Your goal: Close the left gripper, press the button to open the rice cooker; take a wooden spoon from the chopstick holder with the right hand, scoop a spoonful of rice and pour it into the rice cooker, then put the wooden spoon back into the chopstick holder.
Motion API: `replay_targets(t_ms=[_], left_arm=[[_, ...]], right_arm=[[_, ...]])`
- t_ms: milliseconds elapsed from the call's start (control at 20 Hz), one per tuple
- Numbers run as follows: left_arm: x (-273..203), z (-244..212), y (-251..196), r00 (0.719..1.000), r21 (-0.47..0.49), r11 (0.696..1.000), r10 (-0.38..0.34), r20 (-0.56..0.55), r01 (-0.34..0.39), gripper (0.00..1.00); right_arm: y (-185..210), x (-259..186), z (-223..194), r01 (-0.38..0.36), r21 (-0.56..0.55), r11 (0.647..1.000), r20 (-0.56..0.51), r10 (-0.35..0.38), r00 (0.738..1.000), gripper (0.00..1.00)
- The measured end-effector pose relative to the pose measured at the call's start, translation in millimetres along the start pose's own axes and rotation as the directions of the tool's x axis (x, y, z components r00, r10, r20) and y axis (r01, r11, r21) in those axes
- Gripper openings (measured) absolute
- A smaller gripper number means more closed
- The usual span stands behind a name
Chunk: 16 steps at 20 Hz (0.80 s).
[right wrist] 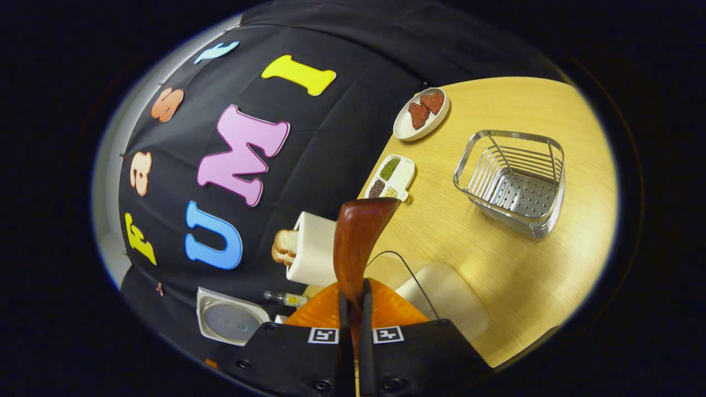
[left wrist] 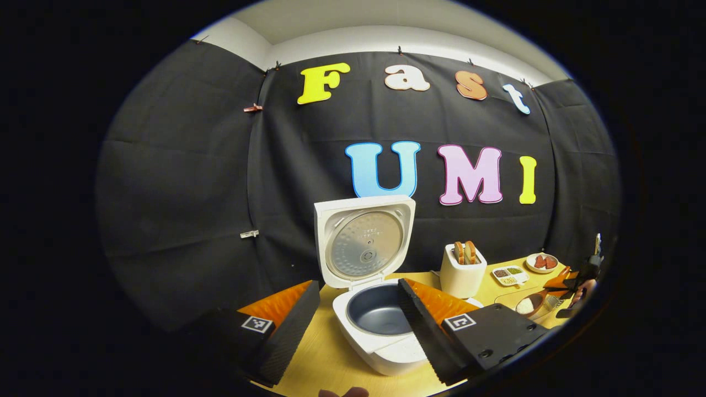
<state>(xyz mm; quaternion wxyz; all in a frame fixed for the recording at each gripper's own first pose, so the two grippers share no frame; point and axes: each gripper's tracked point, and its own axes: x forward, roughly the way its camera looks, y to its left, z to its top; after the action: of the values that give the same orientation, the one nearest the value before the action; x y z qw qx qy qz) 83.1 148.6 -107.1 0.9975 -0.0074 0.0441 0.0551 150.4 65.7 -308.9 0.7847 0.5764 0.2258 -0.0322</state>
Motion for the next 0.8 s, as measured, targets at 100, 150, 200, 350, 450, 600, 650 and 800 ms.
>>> replay_targets(t_ms=[100, 150, 200, 350, 450, 600, 650, 800], left_arm=[[-2.3, -0.4, 0.4, 1.000, -0.001, 1.000, -0.001, 0.002, 0.001, 0.97], [-3.1, -0.8, 0.6, 1.000, -0.003, 1.000, -0.001, 0.002, 0.001, 0.97], [-3.4, -2.1, -0.1, 1.000, -0.007, 1.000, -0.004, 0.001, 0.004, 0.97], [-3.9, -3.9, 1.4, 1.000, -0.019, 1.000, -0.005, -0.002, 0.005, 0.97], [-4.6, -4.8, 2.9, 1.000, -0.021, 1.000, -0.006, 0.002, 0.006, 0.97], [-3.8, -6.8, 7.6, 1.000, -0.020, 1.000, -0.004, 0.003, 0.004, 0.97], [-4.4, -7.3, 9.6, 1.000, -0.022, 1.000, -0.001, 0.002, 0.001, 0.97], [-4.8, -12.0, 16.3, 1.000, -0.035, 0.999, 0.010, -0.005, -0.011, 0.97]], right_arm=[[7.4, -8.8, 3.4, -0.032, 0.061, 0.998, 0.001, 0.032, 0.999, 0.08], [11.9, -10.9, 5.2, -0.044, 0.077, 0.996, 0.006, 0.044, 0.999, 0.08], [18.3, -12.3, 8.1, -0.059, 0.093, 0.994, 0.012, 0.058, 0.998, 0.08], [46.3, -23.5, 9.7, -0.095, 0.150, 0.984, 0.004, 0.095, 0.995, 0.08], [66.8, -31.6, 7.8, -0.119, 0.148, 0.982, -0.002, 0.120, 0.993, 0.07], [107.6, -37.9, -2.6, -0.161, 0.147, 0.976, -0.021, 0.166, 0.986, 0.07], [118.1, -38.8, -5.0, -0.171, 0.152, 0.973, -0.024, 0.177, 0.984, 0.07], [157.0, -39.3, -21.8, -0.207, 0.168, 0.964, -0.042, 0.216, 0.975, 0.07]])
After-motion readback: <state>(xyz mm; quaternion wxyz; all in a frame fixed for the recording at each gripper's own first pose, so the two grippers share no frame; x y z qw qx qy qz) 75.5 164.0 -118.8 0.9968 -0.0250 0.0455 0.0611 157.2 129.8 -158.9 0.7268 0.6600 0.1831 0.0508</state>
